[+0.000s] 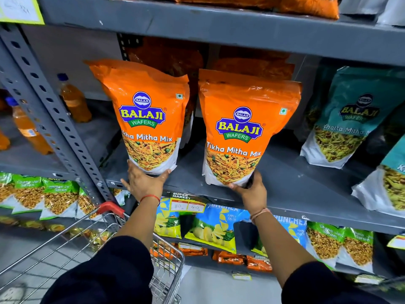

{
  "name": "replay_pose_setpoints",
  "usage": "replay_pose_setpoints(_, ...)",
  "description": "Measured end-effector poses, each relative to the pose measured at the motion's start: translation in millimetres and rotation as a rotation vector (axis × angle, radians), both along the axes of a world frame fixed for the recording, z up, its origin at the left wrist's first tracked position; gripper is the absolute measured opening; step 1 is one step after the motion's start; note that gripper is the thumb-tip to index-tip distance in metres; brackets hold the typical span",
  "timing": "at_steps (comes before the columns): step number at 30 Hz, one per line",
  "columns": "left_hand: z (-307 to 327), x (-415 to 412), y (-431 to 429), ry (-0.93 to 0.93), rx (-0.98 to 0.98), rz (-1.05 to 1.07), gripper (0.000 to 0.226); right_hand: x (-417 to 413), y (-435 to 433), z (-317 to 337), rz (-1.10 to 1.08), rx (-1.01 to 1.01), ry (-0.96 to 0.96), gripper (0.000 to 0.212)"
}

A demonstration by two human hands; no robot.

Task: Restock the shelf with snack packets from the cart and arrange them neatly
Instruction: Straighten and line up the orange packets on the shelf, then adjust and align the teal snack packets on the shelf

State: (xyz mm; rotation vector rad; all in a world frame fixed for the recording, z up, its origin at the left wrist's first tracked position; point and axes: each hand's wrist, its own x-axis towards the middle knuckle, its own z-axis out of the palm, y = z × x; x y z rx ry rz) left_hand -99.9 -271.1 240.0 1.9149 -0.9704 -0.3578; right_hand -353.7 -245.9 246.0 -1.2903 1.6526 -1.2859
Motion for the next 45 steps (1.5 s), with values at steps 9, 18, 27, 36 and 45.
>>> replay_pose_setpoints(9,-4,8,4,-0.058,-0.013,-0.048,0.107,-1,-5,1,-0.012,-0.007,0.047,0.069)
replay_pose_setpoints(18,7,-38,29,0.038,-0.155,0.064,0.108,-9,20,-4,0.014,0.032,0.153,0.097)
replay_pose_setpoints(27,12,-250,82,-0.203,-0.399,-0.732,0.074,-141,90,-19,-0.28,-0.203,0.405,0.075)
replay_pose_setpoints(36,22,-447,49,0.429,0.17,-0.986,0.091,-351,111,8,-0.489,-0.143,0.167,0.103)
replay_pose_setpoints(45,28,-507,20,0.351,0.283,-1.005,0.092,-429,67,24,0.114,0.064,0.048,0.102)
